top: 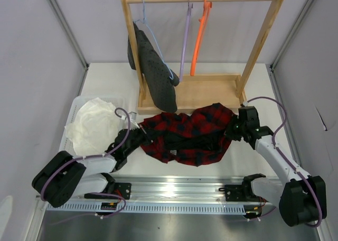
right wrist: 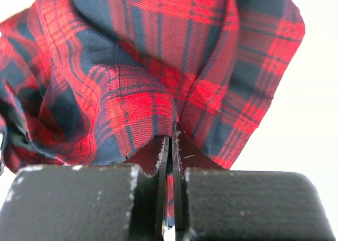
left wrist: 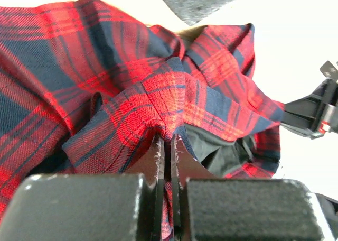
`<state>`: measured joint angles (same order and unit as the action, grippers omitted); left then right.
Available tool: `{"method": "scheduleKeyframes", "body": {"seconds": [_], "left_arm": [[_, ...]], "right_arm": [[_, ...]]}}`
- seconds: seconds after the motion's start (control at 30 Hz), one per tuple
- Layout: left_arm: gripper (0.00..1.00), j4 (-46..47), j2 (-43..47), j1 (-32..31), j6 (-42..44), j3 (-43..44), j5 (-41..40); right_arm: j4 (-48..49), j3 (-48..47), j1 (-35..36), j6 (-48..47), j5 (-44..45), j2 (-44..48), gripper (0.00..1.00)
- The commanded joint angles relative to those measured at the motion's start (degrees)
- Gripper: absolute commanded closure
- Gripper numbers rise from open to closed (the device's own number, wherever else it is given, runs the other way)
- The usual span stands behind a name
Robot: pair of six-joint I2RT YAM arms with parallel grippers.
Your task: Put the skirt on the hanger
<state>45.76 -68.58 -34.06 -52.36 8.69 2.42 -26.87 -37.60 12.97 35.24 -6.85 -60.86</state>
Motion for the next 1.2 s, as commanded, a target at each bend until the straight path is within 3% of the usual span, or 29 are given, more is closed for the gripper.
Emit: {"method": "scheduleKeyframes", "body": {"seconds": [0.0, 0.2, 0.4, 0.57, 0.6, 0.8, 1.17], "left_arm": [[0.96, 2.7, 1.24, 0.66, 3.22, 2.29, 2.86], [0.44, -9.95, 8.26, 0.58, 7.53, 5.9, 1.89], [0.34, -23.15, 16.36, 0.4, 12.54, 9.94, -1.01], [0.25, -44.85, 17.08, -2.22, 17.46, 19.32, -9.94], [0.19, -48.62, 16.46, -3.19, 18.77, 22.31, -12.06], [0.16, -66.13, 6.02, -8.65, 23.17, 39.87, -21.73], [0.3, -82.92, -17.19, -12.95, 29.5, 58.88, -27.63]], "right_arm": [[1.91, -1.95, -2.95, -1.14, -0.17, 0.04, 1.0], [4.11, -2.56, -0.15, -2.29, -3.44, 0.48, 1.0], [2.53, -3.35, 6.0, -1.76, 0.35, 0.48, 0.98], [0.51, -4.32, 7.94, -1.67, 2.72, 0.57, 0.94], [0.33, -4.41, 8.55, -1.67, 2.9, 0.48, 0.94], [-0.02, -4.76, 10.23, -0.97, 4.13, -0.14, 0.94], [-0.99, -5.55, 10.49, -0.97, 4.22, 0.48, 0.94]]}}
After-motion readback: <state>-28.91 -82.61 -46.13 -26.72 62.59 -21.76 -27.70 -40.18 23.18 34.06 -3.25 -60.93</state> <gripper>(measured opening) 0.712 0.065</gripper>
